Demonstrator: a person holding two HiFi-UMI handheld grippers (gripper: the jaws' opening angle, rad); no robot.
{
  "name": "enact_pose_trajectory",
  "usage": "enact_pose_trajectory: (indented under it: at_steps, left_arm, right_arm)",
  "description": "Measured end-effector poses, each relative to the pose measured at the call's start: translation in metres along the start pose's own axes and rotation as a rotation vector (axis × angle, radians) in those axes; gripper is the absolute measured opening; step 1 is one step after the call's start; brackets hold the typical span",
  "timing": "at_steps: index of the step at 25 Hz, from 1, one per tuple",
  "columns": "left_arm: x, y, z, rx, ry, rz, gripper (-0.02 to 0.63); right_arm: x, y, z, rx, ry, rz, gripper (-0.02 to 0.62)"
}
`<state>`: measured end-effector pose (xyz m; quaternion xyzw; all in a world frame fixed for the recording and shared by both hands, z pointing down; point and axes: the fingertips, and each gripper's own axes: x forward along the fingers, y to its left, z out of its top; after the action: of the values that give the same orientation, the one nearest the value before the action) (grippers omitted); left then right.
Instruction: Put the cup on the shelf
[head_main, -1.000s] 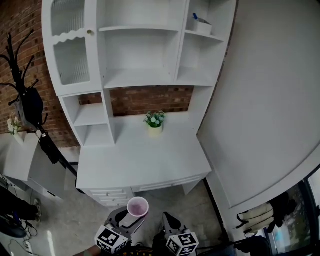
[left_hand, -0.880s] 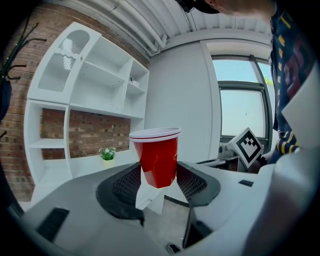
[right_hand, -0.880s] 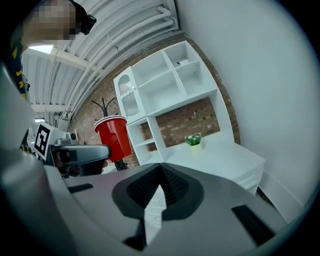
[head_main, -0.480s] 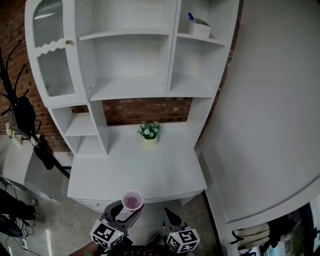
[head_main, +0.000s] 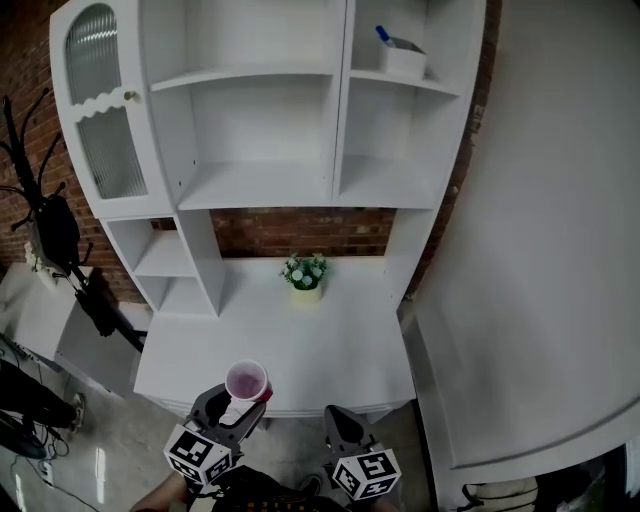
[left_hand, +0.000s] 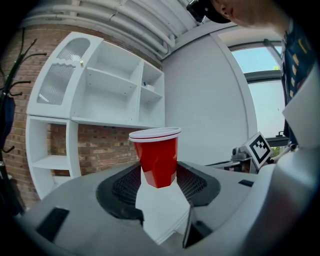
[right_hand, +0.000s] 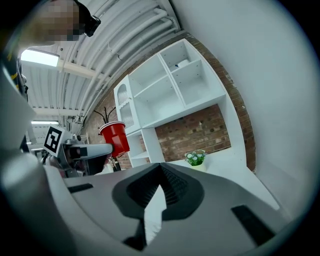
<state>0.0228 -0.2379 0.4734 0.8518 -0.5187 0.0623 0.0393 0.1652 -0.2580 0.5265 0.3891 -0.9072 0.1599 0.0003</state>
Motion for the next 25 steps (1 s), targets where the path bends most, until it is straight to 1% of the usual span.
enact_pose_trajectory:
  at_steps: [3, 5, 9, 14, 19, 22, 25]
  left_arm:
    - [0.005, 0.023, 0.012, -0.003, -0.016, 0.045, 0.224]
    - [0.009, 0.041, 0.020, 0.006, -0.018, 0.061, 0.224]
    - [0.021, 0.072, 0.031, 0.034, -0.002, 0.063, 0.224]
    - [0.045, 0.115, 0.057, 0.015, -0.030, 0.054, 0.224]
    - [0.078, 0.166, 0.098, 0.079, -0.051, 0.082, 0.224]
    - [0.096, 0.195, 0.119, 0.099, -0.039, 0.105, 0.224]
    - [0.113, 0.219, 0.145, 0.132, -0.042, 0.110, 0.224]
  right_arm:
    - [0.010, -0.005, 0.009, -0.021, -0.004, 0.033, -0.006]
    - [0.020, -0.008, 0.016, -0.034, -0.011, 0.044, -0.006]
    - [0.040, -0.016, 0.032, -0.049, -0.035, 0.049, -0.006]
    - [0.066, -0.029, 0.049, -0.059, -0.049, 0.040, -0.007]
    - [0.100, -0.045, 0.075, -0.079, -0.065, 0.034, -0.006]
    - [0.123, -0.054, 0.095, -0.090, -0.088, 0.027, -0.006]
    - [0.143, -0.058, 0.113, -0.103, -0.112, 0.030, -0.007]
